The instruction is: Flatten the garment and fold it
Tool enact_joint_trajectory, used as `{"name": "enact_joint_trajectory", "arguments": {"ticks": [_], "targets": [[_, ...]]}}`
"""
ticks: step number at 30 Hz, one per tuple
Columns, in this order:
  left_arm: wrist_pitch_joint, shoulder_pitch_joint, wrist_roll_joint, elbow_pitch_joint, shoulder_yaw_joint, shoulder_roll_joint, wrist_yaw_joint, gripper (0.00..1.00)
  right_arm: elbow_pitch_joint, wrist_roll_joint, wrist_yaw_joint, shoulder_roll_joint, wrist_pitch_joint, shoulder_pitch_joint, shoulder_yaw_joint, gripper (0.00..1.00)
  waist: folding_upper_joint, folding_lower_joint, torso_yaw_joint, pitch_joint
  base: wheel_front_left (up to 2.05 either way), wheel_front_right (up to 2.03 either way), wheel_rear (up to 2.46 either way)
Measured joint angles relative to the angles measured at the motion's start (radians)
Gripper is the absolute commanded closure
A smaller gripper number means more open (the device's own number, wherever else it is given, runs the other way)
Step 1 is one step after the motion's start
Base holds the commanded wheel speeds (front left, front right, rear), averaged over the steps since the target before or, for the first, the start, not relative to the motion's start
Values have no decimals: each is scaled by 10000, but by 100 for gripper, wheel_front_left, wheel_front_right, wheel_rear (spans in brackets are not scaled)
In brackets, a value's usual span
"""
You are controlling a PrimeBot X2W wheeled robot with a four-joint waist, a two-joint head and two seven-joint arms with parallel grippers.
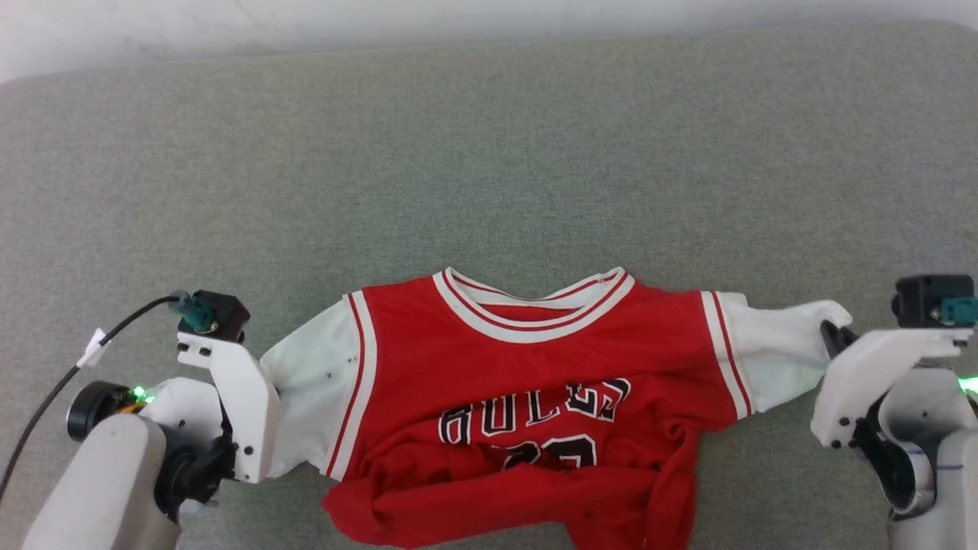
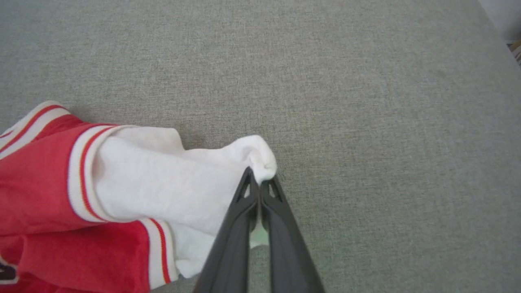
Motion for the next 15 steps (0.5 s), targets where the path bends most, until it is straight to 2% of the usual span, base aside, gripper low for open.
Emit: {"name": "enact_joint_trajectory", "arguments": {"ticks": [3,6,12,15], "targets": [[-107,-40,-61,-571,-548,523,-13,100,-151,-23,0,-196,199,-318,391,100,0,1,-5,101,0,0,0],[-711,-460,-107,-1118,-1266,1068,-98,100,-276,65,0,-746,491,-970,888,100,-1,2,-7,237,0,0,0],[-2516,-2704,328,-1549,-1795,2102,-100,100,-309,230,0,-2144,1080,-2876,1929,100,0,3,-4,616,0,0,0],[-3356,-3932,660,-1396,-1778,2249,-100,100,-59,330,0,-2729,1220,-4118,2418,100,0,4,-11,868,0,0,0]]}}
